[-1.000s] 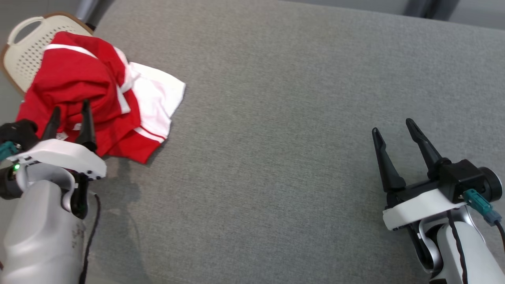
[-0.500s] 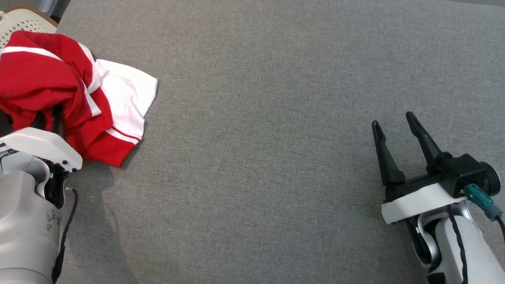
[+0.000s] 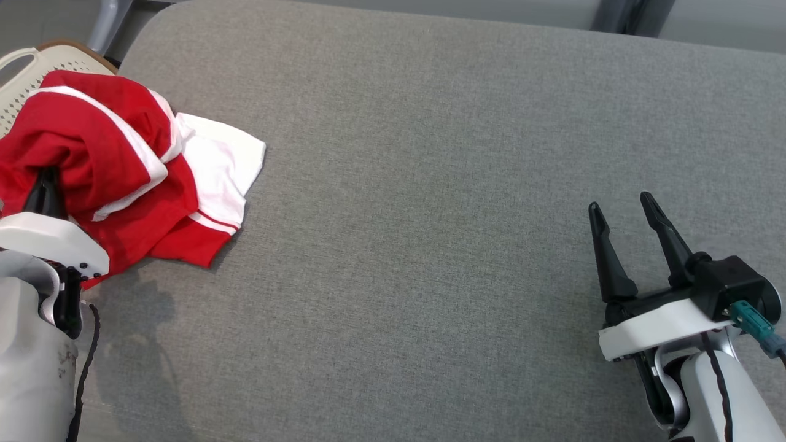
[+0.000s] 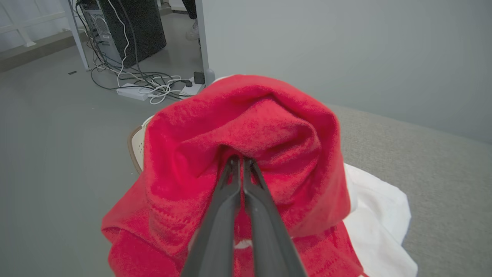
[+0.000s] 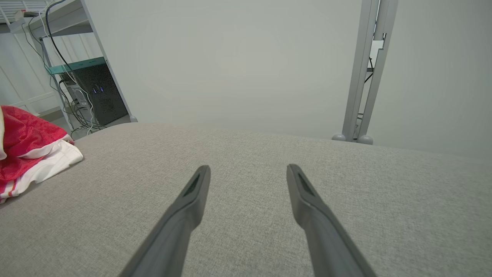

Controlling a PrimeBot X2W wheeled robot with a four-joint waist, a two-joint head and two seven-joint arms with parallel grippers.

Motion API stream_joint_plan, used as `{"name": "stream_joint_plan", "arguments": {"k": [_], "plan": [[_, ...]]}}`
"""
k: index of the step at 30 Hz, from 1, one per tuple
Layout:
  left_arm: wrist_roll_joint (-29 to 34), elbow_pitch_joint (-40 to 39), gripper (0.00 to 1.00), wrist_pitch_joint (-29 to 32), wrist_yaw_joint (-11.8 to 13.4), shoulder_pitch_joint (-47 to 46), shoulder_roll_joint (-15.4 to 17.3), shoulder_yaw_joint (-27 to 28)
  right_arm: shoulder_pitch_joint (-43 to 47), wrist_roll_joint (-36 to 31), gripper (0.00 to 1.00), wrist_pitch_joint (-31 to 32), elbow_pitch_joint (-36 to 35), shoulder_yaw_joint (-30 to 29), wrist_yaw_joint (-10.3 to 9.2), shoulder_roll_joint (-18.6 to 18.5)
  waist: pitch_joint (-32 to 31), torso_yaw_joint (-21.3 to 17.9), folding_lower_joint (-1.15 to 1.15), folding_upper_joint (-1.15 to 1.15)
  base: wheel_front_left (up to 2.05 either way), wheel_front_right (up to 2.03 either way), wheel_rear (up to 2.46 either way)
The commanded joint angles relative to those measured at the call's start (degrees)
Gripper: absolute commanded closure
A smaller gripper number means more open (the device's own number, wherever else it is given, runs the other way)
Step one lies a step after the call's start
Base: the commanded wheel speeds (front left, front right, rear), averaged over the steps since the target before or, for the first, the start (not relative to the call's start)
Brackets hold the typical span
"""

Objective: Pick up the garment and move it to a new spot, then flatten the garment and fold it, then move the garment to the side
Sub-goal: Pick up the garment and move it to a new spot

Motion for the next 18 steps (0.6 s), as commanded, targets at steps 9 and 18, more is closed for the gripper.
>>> {"name": "stream_joint_plan", "arguments": {"k": [9,18], "plan": [[3.51,-22.65,1.0,-0.31,2.32,11.19,-0.49,3.42,3.36,0.43,0.0,-0.8,-0.5,-1.94,0.01,0.26,-6.27,2.03,0.0,0.0,0.0,0.0,0.0],[6.43,-42.03,1.0,-0.29,3.47,22.34,-3.04,3.1,6.24,0.62,0.0,-0.93,-2.29,-3.09,0.01,0.99,-10.08,1.11,0.0,0.0,0.0,0.0,0.0]]}}
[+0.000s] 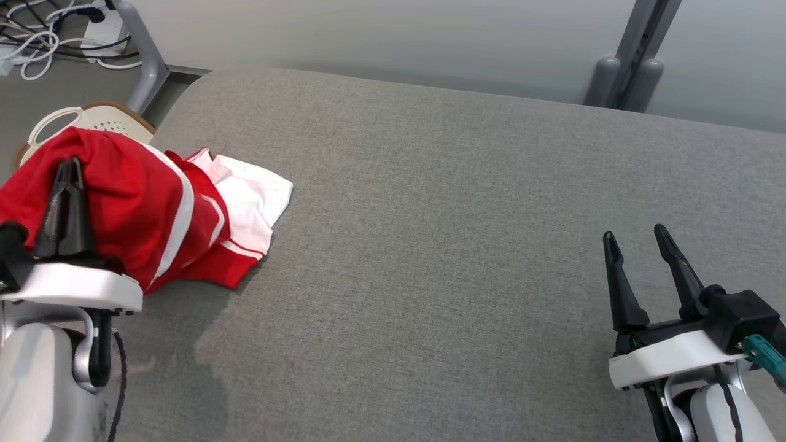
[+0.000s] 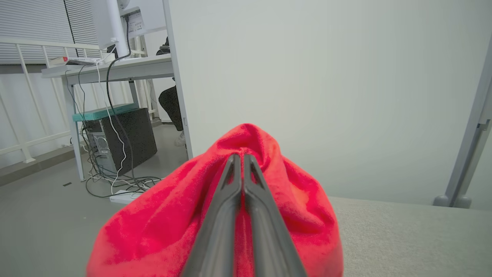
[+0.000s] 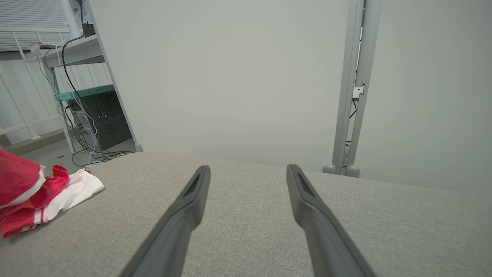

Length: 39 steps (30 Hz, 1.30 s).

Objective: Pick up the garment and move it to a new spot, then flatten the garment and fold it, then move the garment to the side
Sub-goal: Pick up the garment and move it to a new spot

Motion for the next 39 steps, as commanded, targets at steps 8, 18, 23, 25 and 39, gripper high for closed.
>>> {"name": "stream_joint_plan", "arguments": {"k": [8,18,23,25,39], "plan": [[1.25,-17.31,1.0,2.39,0.61,7.36,-3.56,-4.55,1.42,0.1,0.0,0.42,-3.55,-0.79,0.01,0.38,-0.23,-4.16,0.0,0.0,0.0,0.0,0.0],[0.45,-25.45,1.0,7.61,-1.41,7.91,-8.79,-16.08,0.17,1.36,0.0,0.88,-6.78,-0.01,0.01,0.56,4.45,-14.2,0.0,0.0,0.0,0.0,0.0],[-0.51,-23.9,1.0,8.25,-2.32,3.73,-10.22,-22.08,-1.26,2.99,0.0,0.21,-6.62,0.87,0.01,0.56,8.09,-20.77,0.0,0.0,0.0,0.0,0.0],[-0.37,-22.89,1.0,8.72,-2.6,1.92,-10.57,-24.59,-1.49,3.66,0.0,-0.07,-6.27,0.97,0.01,0.58,9.26,-22.92,0.0,0.0,0.0,0.0,0.0],[-3.3,-9.39,0.05,12.75,-3.34,-3.27,-10.78,-38.12,-3.04,7.79,0.0,-1.57,-3.33,1.64,0.01,0.59,12.86,-29.4,0.0,0.0,0.0,0.0,0.0]]}}
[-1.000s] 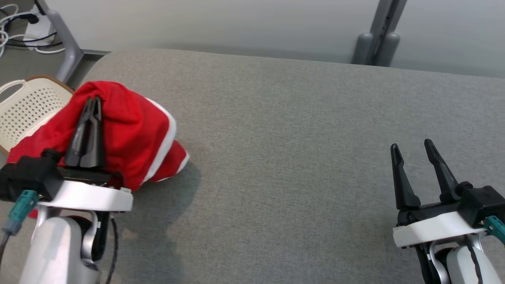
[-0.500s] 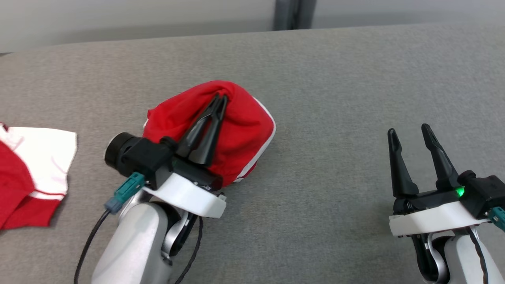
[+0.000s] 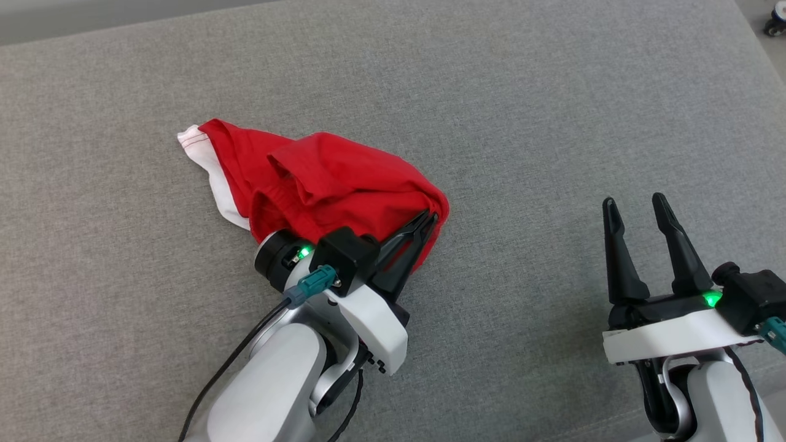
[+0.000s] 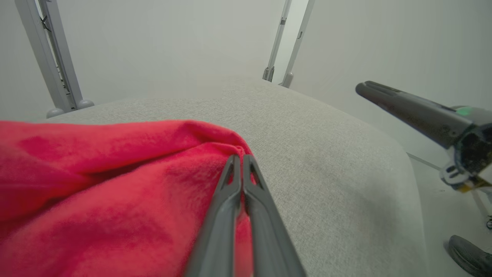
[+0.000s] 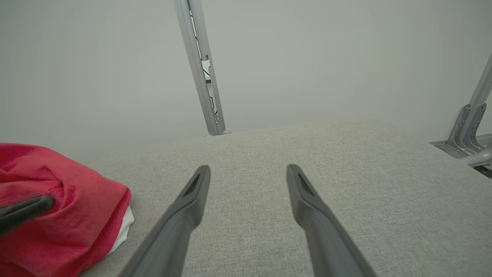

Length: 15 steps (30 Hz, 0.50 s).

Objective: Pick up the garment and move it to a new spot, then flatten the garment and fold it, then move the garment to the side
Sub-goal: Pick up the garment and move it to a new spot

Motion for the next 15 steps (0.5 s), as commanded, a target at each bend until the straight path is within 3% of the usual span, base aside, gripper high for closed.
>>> {"name": "stream_joint_plan", "arguments": {"k": [1,8,15], "plan": [[-0.38,0.32,0.0,-0.4,-0.14,-0.9,0.66,-0.44,-0.62,0.14,0.0,-0.6,0.13,-0.26,0.01,-0.18,-0.01,0.27,0.0,0.0,0.0,0.0,0.0],[-1.41,0.25,0.0,-3.75,0.12,0.0,2.03,-1.53,0.19,-0.26,0.0,-0.54,0.45,-1.19,0.01,-0.19,-3.13,4.25,0.0,0.0,0.0,0.0,0.0],[-2.7,-1.22,0.0,-8.66,4.53,3.52,3.43,3.03,1.25,-2.07,0.0,-0.52,0.89,-1.51,0.01,-0.22,-6.88,9.18,0.0,0.0,0.0,0.0,0.0]]}}
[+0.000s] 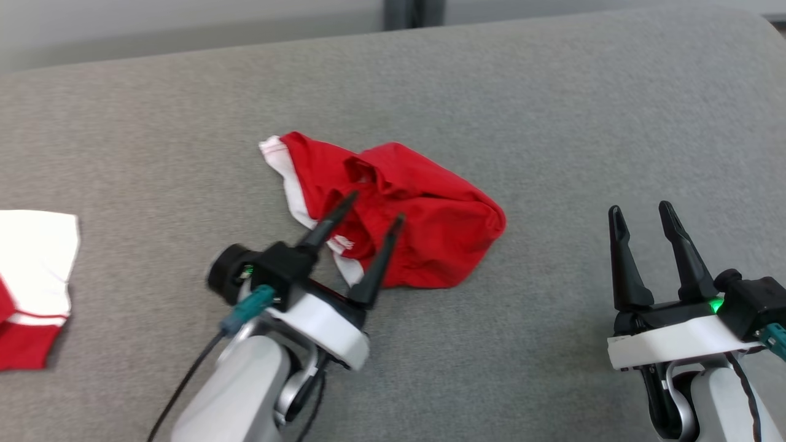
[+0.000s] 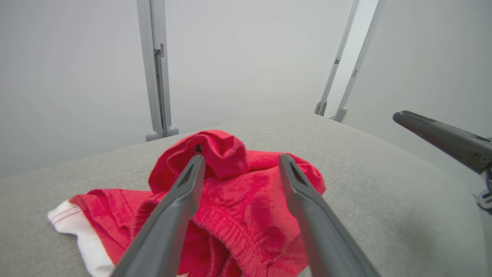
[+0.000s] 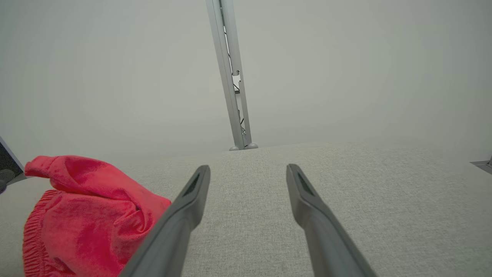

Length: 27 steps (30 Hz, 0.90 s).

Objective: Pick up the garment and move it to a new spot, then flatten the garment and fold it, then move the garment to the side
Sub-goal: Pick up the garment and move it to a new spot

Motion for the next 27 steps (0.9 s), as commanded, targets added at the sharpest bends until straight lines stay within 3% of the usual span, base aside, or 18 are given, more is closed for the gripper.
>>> {"name": "stream_joint_plan", "arguments": {"k": [1,13,19,27], "plan": [[-0.61,-0.44,0.0,-1.57,1.77,1.31,0.98,2.13,0.61,-0.84,0.0,-0.27,0.33,-0.32,0.01,-0.28,-2.69,3.25,0.0,0.0,0.0,0.0,0.0],[-5.01,-0.36,0.0,-5.21,7.94,8.17,6.06,15.76,2.43,-3.71,0.0,0.83,0.74,-1.5,0.01,-0.24,-6.79,8.0,0.0,0.0,0.0,0.0,0.0],[-5.32,-1.42,0.0,-5.46,7.57,12.74,7.65,19.89,4.4,-5.59,0.0,2.12,0.91,-2.4,0.01,-0.24,-9.56,9.55,0.0,0.0,0.0,0.0,0.0],[-3.27,-3.55,0.0,-5.43,6.86,18.12,7.28,19.97,7.33,-6.74,0.0,3.49,1.02,-3.03,0.01,-0.26,-13.11,9.7,0.0,0.0,0.0,0.0,0.0]]}}
